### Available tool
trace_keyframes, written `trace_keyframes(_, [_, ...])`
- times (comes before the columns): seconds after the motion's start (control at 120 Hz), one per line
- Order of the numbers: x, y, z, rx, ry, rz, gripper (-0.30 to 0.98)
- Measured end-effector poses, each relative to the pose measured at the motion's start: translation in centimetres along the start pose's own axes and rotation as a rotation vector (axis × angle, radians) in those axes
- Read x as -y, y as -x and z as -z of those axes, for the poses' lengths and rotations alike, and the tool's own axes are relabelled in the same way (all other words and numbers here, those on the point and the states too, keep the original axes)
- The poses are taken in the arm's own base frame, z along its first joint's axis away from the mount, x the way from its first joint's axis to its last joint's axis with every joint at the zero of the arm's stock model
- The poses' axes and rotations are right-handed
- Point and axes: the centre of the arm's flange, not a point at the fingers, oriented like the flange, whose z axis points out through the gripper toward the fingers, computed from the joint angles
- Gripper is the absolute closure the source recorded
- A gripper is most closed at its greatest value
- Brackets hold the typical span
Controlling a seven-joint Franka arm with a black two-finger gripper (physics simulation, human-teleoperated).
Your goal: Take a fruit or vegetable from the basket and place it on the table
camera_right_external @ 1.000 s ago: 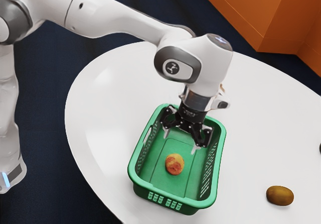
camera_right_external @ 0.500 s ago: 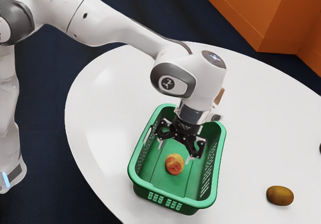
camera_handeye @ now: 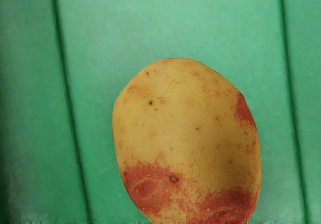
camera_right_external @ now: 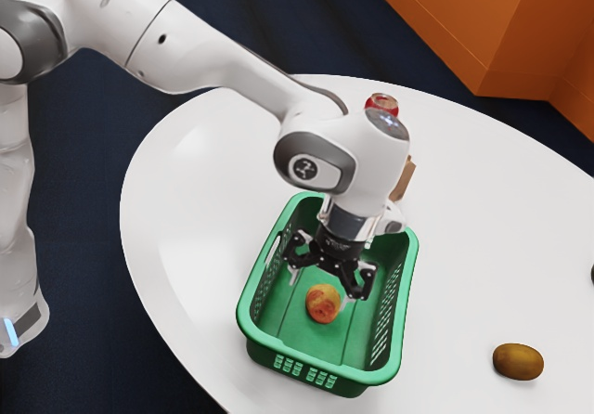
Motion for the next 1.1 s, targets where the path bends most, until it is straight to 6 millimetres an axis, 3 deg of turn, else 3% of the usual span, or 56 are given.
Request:
trace_keyframes(0.142, [-0.2, 0.0, -0.3, 0.001, 0.002, 0.0, 0.0])
trace_keyframes(0.4, [0.1, -2.3, -0.8, 0.008, 0.004, 0.04, 0.0])
trace_keyframes(1.1, [-0.7, -2.2, -2.7, 0.018, 0.01, 0.024, 0.0])
